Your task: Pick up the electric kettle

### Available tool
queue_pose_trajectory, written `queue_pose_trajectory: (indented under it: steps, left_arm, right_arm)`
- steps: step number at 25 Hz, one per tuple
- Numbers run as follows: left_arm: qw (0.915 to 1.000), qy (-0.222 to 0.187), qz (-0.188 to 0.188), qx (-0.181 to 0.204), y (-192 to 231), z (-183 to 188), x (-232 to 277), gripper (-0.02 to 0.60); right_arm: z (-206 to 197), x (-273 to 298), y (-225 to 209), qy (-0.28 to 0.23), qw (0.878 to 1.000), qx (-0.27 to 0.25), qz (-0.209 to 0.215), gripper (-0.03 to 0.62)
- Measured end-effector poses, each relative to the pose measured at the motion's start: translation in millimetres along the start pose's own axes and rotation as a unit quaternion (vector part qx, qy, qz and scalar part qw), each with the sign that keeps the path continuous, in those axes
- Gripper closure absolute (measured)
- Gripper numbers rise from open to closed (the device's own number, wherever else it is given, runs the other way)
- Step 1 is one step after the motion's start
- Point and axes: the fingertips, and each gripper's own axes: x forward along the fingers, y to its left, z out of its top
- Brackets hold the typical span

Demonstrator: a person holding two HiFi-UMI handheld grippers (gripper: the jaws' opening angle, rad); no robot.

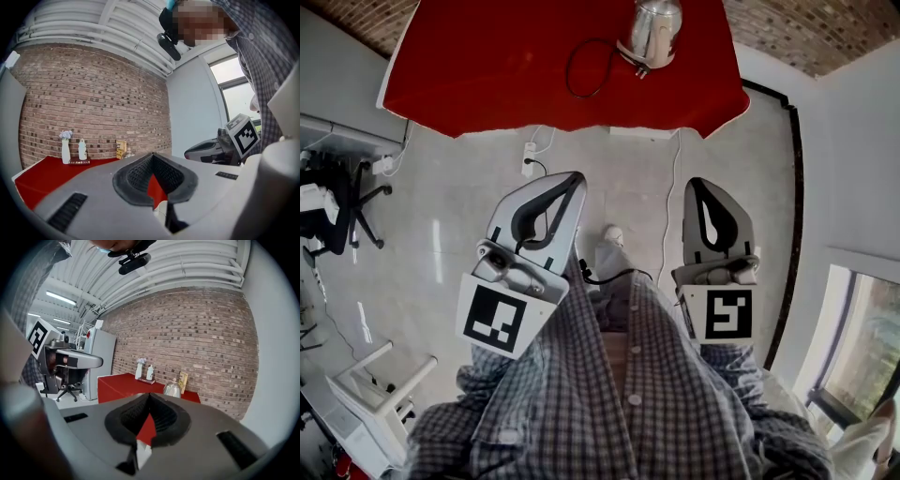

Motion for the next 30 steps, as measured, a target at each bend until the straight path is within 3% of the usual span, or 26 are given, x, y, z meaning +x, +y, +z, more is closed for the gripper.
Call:
queue_pose_trajectory:
  steps: [9, 30]
  left_arm:
    - [0.9990, -0.003, 0.033, 0.029, 12.1, 15.5, 33.3, 0.575]
    - [0.9981, -0.016, 0.054, 0.023, 23.3, 18.2, 53.4, 0.575]
  right_arm:
    - [15.3, 33.2, -36.7, -0.022, 0.999, -0.027, 0.022, 0.588]
    - [18.4, 51.2, -51.0, -0.036, 0.998, -0.051, 0.032, 0.588]
